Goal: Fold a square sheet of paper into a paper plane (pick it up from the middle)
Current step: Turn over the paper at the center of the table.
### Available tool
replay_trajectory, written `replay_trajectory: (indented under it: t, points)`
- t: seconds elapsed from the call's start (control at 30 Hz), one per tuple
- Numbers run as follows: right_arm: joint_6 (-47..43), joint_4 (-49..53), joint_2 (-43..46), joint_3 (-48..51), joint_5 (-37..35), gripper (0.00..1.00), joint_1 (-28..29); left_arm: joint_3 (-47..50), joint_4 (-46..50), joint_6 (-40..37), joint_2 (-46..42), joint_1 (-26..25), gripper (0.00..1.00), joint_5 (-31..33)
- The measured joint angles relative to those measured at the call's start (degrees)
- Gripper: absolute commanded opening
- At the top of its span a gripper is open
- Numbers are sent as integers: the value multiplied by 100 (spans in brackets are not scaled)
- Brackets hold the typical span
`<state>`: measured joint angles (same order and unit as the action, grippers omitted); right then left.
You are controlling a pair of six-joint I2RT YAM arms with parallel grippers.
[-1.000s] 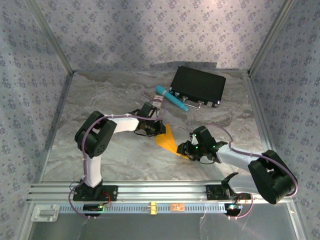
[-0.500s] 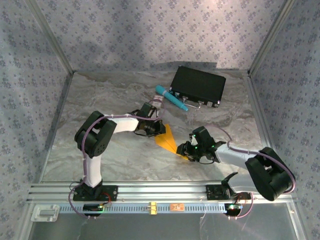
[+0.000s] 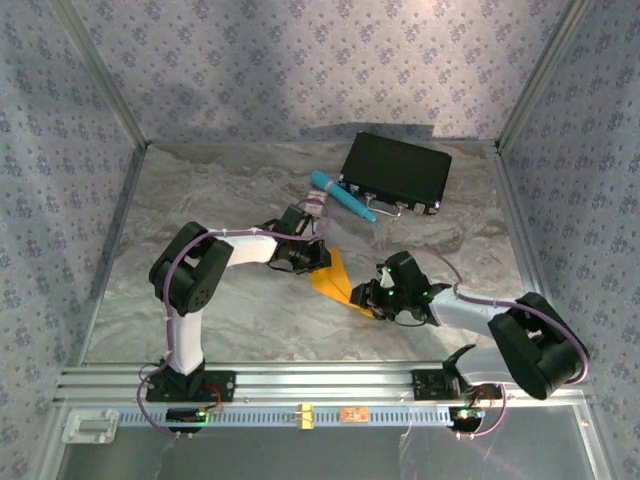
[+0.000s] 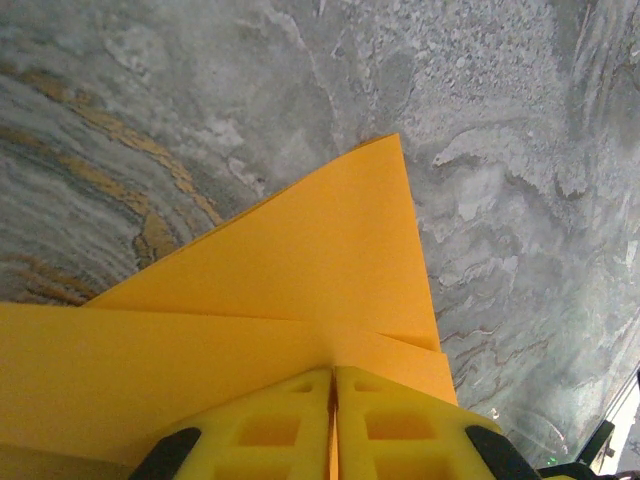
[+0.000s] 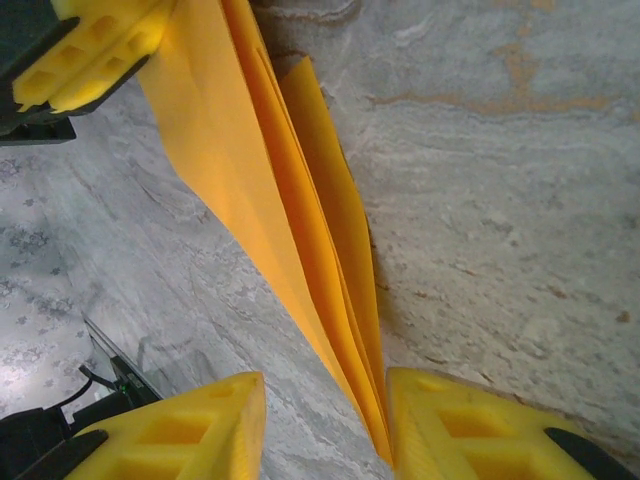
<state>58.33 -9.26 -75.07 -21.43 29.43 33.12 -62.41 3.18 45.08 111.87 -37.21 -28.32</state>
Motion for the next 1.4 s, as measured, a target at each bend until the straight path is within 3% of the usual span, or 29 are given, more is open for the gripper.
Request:
replay_trajectory:
  t: [0.7, 1.07, 1.27, 1.4]
  points:
    - [-96, -922, -415, 17, 278, 34, -291, 0, -11, 59, 0, 0, 10, 0]
    - [-199, -1073, -647, 17, 387, 23, -345, 11, -39, 105, 0, 7, 11, -24]
    - [-267, -1099, -647, 17, 457, 15, -354, 48, -166, 195, -9, 11, 19, -90]
    - [-328, -1115, -647, 17, 492, 11, -354, 83, -214, 271, -101, 9, 31, -96]
